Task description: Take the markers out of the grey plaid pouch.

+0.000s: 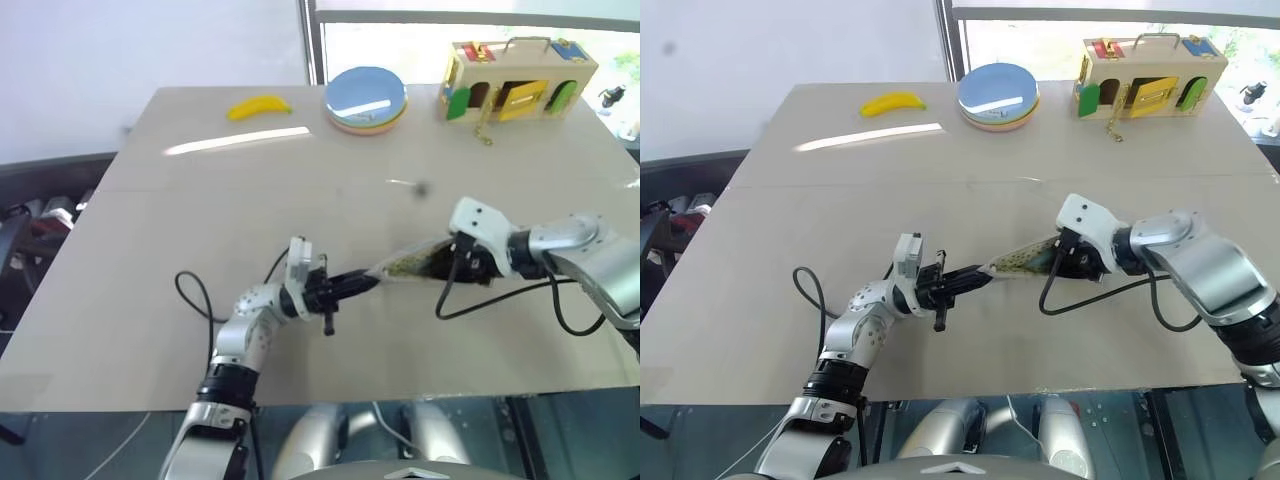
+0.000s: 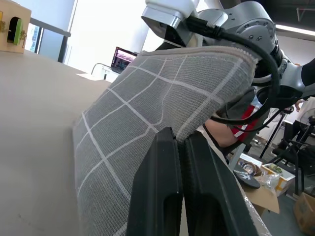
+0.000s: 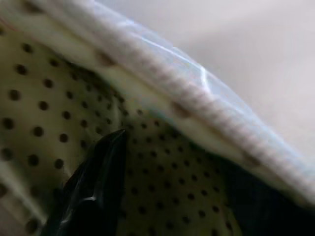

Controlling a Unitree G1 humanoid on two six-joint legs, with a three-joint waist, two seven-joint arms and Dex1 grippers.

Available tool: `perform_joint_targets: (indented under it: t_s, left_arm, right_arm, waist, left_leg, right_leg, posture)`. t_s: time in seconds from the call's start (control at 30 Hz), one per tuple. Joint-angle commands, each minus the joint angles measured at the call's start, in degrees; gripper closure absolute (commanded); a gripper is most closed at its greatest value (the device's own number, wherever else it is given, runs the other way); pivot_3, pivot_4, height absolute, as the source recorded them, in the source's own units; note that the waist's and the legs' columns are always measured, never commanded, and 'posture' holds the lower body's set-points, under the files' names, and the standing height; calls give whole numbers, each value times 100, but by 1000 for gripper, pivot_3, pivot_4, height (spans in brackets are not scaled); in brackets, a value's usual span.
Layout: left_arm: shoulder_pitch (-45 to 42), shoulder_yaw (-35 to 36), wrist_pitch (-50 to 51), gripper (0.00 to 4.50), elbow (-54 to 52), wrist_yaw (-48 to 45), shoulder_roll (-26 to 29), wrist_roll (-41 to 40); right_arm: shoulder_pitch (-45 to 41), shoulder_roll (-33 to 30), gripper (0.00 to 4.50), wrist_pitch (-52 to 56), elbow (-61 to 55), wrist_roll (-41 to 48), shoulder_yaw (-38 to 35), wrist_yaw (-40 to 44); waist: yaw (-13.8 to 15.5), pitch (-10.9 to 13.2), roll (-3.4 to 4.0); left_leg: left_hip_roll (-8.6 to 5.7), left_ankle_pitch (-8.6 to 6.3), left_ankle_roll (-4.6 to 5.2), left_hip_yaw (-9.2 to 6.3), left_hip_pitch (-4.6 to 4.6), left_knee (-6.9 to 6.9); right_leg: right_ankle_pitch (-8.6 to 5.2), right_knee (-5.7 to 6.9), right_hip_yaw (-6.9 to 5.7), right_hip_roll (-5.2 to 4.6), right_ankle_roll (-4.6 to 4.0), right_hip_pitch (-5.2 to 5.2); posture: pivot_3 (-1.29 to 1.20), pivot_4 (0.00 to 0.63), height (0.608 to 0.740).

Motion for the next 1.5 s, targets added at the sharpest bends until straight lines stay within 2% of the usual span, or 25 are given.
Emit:
perform_joint_targets:
  t_s: [0.03, 0.23, 0.7, 1.13, 1.5]
  left_arm:
    - [-78, 65, -44, 4500, 31, -32, -22, -82]
    - [-177, -11, -5, 4500, 148, -89, -119, -69]
    - [-164, -182, 885, 4500, -259, -250, 162, -187]
    - [-138, -184, 607, 4500, -452, 40, 359, 105]
    - [-86, -387, -303, 4500, -647, 202, 446, 630]
  right_arm:
    - [-148, -165, 1662, -377, 71, -533, 160, 40]
    - [-353, -66, 1662, -925, 308, -1161, 598, 311]
    - [-588, -758, 1662, -208, -871, -1213, 806, 1781]
    - [-622, -484, 1662, 78, -797, -1273, 932, 1850]
    - [-874, -161, 1662, 152, -489, -1388, 1118, 1813]
  waist:
    - [2, 0, 0]
    - [0, 0, 0]
    - [1, 1, 1]
    - [6, 1, 0]
    - [7, 1, 1]
  left_leg:
    - [0, 0, 0, 0, 0, 0]
    - [0, 0, 0, 0, 0, 1]
    - [1, 0, 0, -1, -1, 0]
    - [1, 0, 0, -1, -1, 1]
    - [1, 0, 0, -1, -1, 1]
  right_leg:
    - [0, 0, -1, 0, 0, 0]
    - [0, 1, 0, 1, 0, 1]
    - [0, 0, -1, 1, 0, 1]
    - [0, -1, -1, 0, 0, 1]
    - [0, -1, -2, -1, 0, 1]
  posture:
    - [0, 150, 740]
    - [0, 150, 740]
    - [0, 150, 740]
    - [0, 150, 740]
    - [0, 150, 740]
